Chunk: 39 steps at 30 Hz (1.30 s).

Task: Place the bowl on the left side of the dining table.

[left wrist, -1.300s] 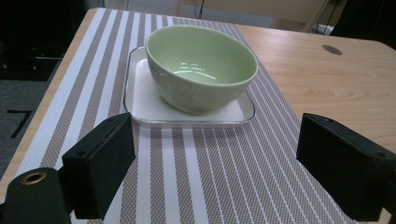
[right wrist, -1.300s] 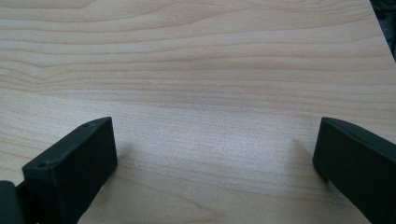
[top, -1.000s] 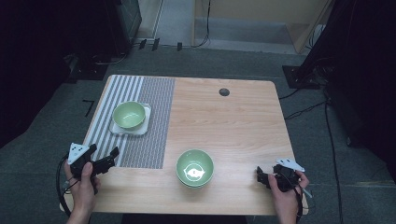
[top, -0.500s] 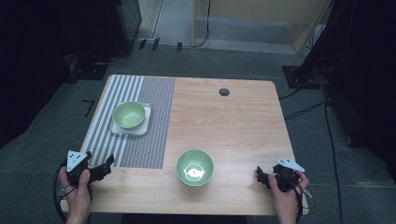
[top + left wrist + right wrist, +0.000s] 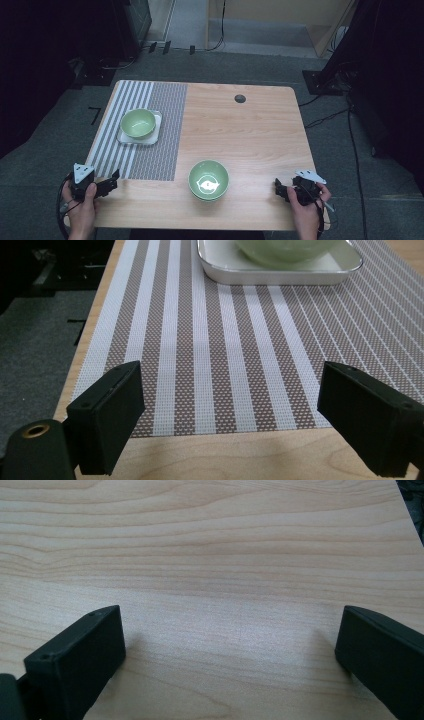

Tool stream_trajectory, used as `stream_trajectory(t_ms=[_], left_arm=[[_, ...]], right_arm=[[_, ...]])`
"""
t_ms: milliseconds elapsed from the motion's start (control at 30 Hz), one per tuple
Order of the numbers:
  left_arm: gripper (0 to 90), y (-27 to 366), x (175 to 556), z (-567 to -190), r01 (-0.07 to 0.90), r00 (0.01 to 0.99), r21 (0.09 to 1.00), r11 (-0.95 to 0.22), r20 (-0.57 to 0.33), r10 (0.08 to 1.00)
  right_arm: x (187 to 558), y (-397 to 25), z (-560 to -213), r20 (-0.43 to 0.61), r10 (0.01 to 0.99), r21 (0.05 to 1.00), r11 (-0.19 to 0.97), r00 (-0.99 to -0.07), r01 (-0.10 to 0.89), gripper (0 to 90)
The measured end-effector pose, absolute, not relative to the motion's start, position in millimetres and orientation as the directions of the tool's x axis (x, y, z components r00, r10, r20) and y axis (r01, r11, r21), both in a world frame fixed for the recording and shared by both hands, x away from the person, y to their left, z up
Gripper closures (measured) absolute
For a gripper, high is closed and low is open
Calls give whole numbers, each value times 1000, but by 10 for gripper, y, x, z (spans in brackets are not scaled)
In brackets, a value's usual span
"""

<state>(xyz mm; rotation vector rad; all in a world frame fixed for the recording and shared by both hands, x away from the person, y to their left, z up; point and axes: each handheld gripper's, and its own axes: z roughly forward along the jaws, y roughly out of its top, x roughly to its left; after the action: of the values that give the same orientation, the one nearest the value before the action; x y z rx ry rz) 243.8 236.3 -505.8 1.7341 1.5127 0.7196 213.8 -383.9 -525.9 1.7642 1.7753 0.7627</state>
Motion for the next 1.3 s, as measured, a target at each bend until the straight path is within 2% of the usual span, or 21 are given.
stream_trajectory(t_ms=[867,1300], left_arm=[[113,2300,2504,-5177,664,159,736,-129,29,987],[112,2314,2514,-5180,671,161,733,-115,7,987]], right_arm=[[2138,-3839,-5259,26,1000,707,-6,-17,707,0],[2138,-3839,-5259,26,1000,707,-6,-17,707,0]])
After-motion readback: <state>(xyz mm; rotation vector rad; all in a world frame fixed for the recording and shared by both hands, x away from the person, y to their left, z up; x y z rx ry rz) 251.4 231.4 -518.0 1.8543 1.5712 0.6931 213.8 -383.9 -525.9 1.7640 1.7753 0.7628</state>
